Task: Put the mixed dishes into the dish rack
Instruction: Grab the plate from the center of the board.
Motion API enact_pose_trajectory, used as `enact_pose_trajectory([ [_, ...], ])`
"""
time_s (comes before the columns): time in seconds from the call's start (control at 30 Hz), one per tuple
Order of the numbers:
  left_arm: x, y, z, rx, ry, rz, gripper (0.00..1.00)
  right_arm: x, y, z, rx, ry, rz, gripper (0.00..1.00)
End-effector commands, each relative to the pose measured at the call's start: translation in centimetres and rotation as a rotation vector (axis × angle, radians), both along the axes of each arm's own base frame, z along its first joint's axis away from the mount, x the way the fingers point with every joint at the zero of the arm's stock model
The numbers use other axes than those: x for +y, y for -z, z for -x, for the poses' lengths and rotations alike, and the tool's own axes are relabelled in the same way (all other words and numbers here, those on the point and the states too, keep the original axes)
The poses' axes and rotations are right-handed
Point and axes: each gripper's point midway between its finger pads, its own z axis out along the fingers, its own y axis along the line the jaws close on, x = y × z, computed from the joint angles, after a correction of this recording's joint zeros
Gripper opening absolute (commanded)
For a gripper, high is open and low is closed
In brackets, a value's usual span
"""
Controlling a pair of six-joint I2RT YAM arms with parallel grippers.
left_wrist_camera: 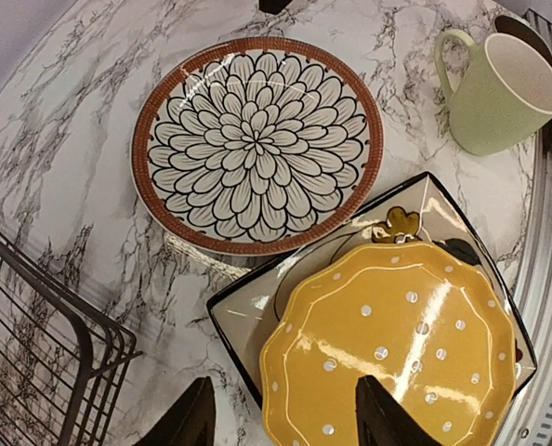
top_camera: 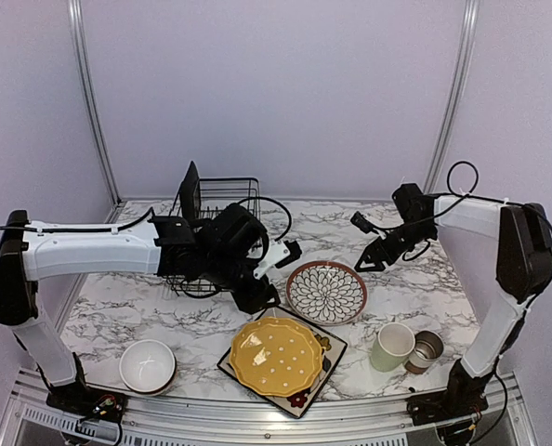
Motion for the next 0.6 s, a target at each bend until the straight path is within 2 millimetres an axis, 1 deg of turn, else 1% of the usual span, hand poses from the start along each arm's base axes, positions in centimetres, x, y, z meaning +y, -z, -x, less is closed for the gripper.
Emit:
enact_pose_trajectory([
  [0.0,1.1,3.9,2.9,0.078,0.036,-0.119,0.53,1.6,0.3,1.4,-0.028,-0.064,0.005,0.64],
  [0.1,0.0,4.3,3.2,0.080,0.028,-0.101,0.55,1.9,1.6,1.3,0.003,-0.044,0.028,0.65],
  [0.17,-0.6,4.6,2.9,0.079,0.019,-0.104,0.56,2.2,1.9,1.0,0.022,-0.035,0.019,0.65],
  [0.33,-0.8,6.2,2.7,0.094,0.018,-0.150,0.57,2.0,2.7,-0.1,0.037,0.006,0.044,0.65],
  [0.4,-0.7,6.9,2.7,0.101,0.025,-0.172,0.57,2.0,3.0,-0.1,0.040,0.003,0.050,0.65],
  [0.5,0.0,8.1,3.1,0.122,0.022,-0.209,0.57,2.1,3.0,0.1,0.032,-0.011,0.050,0.65],
  [0.57,1.0,8.6,3.1,0.123,0.001,-0.238,0.57,2.7,2.6,0.9,0.008,-0.049,0.051,0.65],
])
